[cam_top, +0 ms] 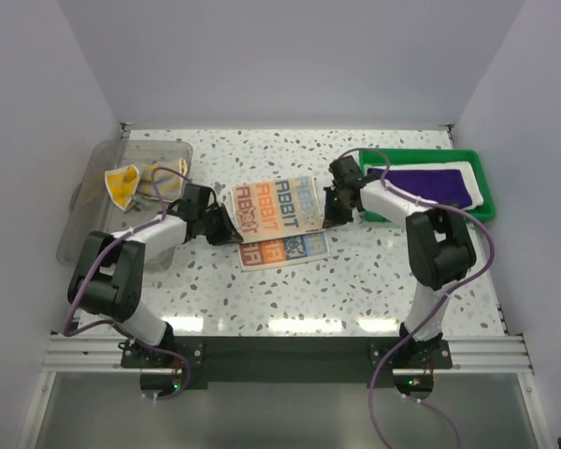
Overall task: Fold and stack the towels
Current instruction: Fold the towel
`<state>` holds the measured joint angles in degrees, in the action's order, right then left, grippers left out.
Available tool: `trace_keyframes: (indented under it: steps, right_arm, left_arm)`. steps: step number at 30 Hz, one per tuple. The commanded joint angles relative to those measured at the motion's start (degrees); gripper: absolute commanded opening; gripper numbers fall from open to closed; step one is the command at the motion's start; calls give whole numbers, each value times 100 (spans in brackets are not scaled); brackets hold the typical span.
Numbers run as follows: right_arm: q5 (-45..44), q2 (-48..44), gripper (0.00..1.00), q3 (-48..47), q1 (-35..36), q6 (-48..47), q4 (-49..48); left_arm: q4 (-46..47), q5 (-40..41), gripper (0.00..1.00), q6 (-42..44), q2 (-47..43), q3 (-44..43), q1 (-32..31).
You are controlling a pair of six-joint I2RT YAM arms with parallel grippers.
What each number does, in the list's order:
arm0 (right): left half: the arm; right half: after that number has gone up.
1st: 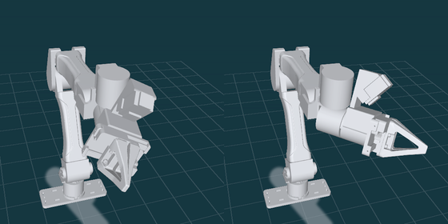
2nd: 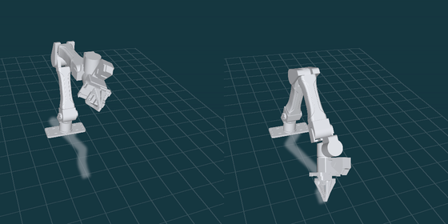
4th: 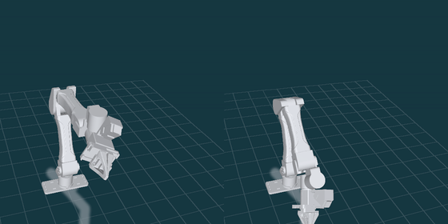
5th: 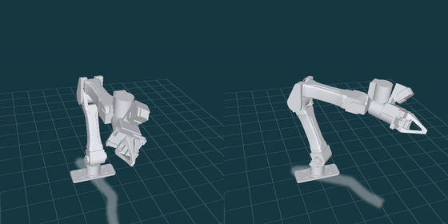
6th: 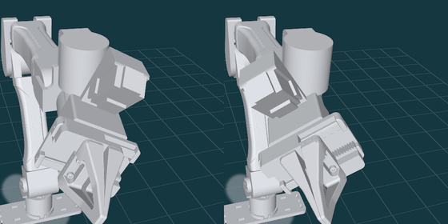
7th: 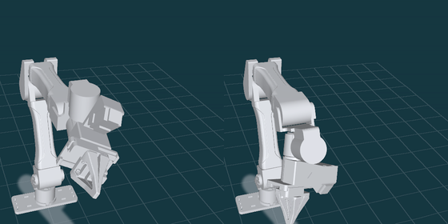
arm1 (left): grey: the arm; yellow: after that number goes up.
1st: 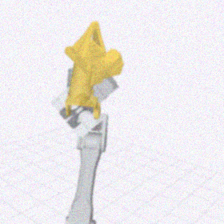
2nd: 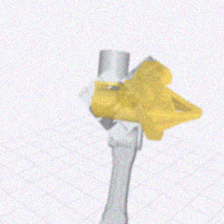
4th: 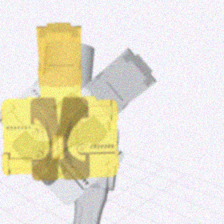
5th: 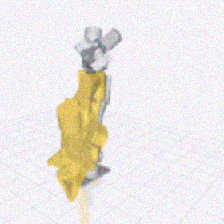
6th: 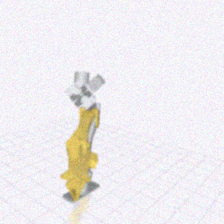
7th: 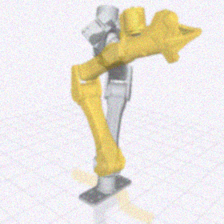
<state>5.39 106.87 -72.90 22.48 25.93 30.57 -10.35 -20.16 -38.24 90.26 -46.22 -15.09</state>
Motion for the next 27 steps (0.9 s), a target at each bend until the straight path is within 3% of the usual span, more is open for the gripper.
trace_keyframes:
  steps: [1,8,15,20,27]
  right_arm:
    - [-433,-96,0,-136,-77,-88,-69]
    - [-530,-605,0,-339,-68,-203,248]
    - [-407,-1282,0,293,168,-185,389]
    - [-529,-1327,0,1197,283,-1,11]
    - [-846,-1010,0,1621,283,43,-490]
  left_arm:
    - [-81,311,0,220,62,-308,15]
    - [-433,355,0,326,-604,-626,-11]
    - [-740,583,0,422,-1291,-82,-379]
    - [-356,601,0,309,-1204,551,-617]
    - [-99,584,0,238,-896,974,-811]
